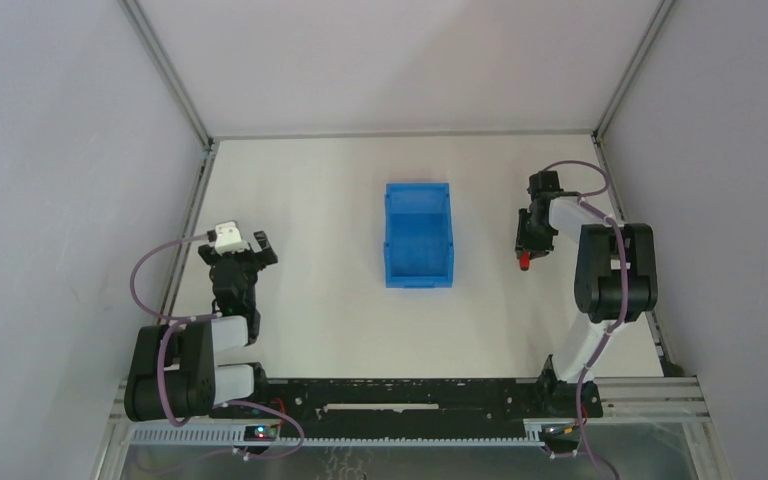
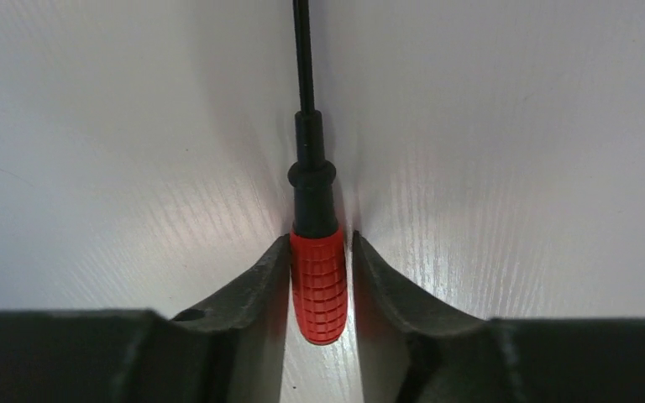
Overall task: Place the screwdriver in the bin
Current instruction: Pick up the screwdriver from the center of the board, then place the screwdriver in the bin.
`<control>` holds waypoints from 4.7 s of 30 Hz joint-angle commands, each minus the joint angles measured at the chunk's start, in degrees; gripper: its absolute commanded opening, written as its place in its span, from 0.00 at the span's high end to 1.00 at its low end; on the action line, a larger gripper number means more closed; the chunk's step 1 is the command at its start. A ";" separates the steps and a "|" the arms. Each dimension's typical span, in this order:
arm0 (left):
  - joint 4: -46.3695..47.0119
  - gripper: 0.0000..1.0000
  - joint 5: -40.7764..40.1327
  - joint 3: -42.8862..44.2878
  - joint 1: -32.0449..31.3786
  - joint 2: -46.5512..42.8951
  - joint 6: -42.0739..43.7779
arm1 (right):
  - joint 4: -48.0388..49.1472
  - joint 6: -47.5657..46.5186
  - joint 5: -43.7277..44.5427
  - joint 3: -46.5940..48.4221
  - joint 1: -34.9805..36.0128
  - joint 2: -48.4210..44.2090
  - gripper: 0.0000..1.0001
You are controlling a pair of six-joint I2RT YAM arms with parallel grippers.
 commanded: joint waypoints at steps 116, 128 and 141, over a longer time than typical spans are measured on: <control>1.84 0.00 -0.43 2.45 -0.35 -0.70 0.94 | -17.35 22.28 9.85 34.39 40.89 9.25 0.89; 1.84 0.00 -0.42 2.49 -0.33 -0.72 0.98 | -13.22 26.25 11.69 31.47 41.32 14.65 0.82; 1.83 0.00 -0.43 2.49 -0.34 -0.71 0.97 | -12.87 27.40 13.23 30.98 41.51 16.68 0.59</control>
